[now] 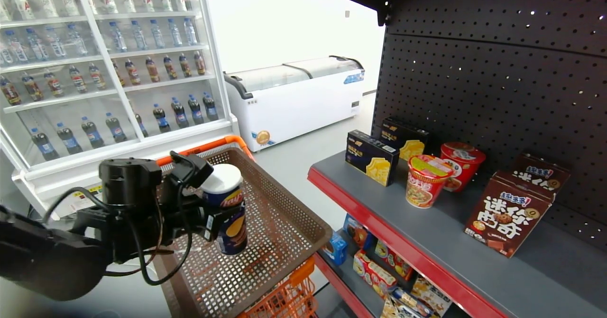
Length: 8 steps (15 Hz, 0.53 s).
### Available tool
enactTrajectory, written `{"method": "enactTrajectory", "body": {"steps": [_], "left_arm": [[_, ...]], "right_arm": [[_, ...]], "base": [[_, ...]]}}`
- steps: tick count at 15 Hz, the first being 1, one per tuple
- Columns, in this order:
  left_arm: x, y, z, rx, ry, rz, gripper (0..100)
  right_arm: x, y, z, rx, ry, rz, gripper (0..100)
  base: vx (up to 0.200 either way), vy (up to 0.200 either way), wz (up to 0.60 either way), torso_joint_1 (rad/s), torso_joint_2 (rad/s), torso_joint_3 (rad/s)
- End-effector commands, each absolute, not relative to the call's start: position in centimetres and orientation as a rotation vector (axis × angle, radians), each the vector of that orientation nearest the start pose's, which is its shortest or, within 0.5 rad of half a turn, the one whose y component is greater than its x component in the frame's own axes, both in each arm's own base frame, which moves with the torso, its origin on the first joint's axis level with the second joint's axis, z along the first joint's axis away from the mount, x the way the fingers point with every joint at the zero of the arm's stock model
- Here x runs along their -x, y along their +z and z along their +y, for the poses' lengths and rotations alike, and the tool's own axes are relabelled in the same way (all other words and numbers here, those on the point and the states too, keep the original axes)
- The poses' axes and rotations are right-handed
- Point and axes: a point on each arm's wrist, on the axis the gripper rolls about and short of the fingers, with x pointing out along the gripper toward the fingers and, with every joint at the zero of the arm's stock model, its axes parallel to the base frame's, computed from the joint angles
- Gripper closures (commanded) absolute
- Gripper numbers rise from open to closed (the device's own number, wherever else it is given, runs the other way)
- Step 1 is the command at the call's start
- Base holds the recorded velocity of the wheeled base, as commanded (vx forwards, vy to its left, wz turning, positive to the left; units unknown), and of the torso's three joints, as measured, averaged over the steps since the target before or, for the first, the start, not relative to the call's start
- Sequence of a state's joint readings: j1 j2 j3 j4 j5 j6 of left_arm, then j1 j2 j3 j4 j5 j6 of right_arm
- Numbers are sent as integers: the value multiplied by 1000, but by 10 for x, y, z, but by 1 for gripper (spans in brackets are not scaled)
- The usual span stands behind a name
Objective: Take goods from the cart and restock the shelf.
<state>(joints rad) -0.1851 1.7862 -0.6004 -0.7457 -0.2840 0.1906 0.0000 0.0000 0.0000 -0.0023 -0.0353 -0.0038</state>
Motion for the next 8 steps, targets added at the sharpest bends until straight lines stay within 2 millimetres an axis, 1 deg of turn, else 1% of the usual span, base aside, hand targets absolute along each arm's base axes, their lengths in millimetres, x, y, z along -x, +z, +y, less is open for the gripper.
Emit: {"method": "enactTrajectory", "body": {"steps": [1,2,3,4,5,6,7,8], "left_arm": [[-239,185,-47,-70,-464,285,100],[-214,201,-44,17,-483,317,100],[-196,210,-41,42,-497,315,100],[-151,216,-33,45,-489,346,100],[-123,215,-29,30,-483,363,100],[-105,213,-26,0,-476,356,100],[-81,208,-22,-61,-479,301,100],[-76,205,-20,-64,-474,294,100]], "right_arm": [[23,76,-1,5,-35,-1,0],[23,76,-1,5,-35,-1,0],[23,76,-1,5,-35,-1,0],[23,76,-1,5,-35,-1,0],[23,76,-1,5,-35,-1,0],[23,76,-1,5,-35,-1,0],[23,76,-1,5,-35,-1,0],[23,76,-1,5,-35,-1,0]], "base": [[0,0,0,0,0,0],[0,0,0,0,0,0],[0,0,0,0,0,0],[0,0,0,0,0,0],[0,0,0,0,0,0],[0,0,0,0,0,0],[0,0,0,0,0,0],[0,0,0,0,0,0]]}}
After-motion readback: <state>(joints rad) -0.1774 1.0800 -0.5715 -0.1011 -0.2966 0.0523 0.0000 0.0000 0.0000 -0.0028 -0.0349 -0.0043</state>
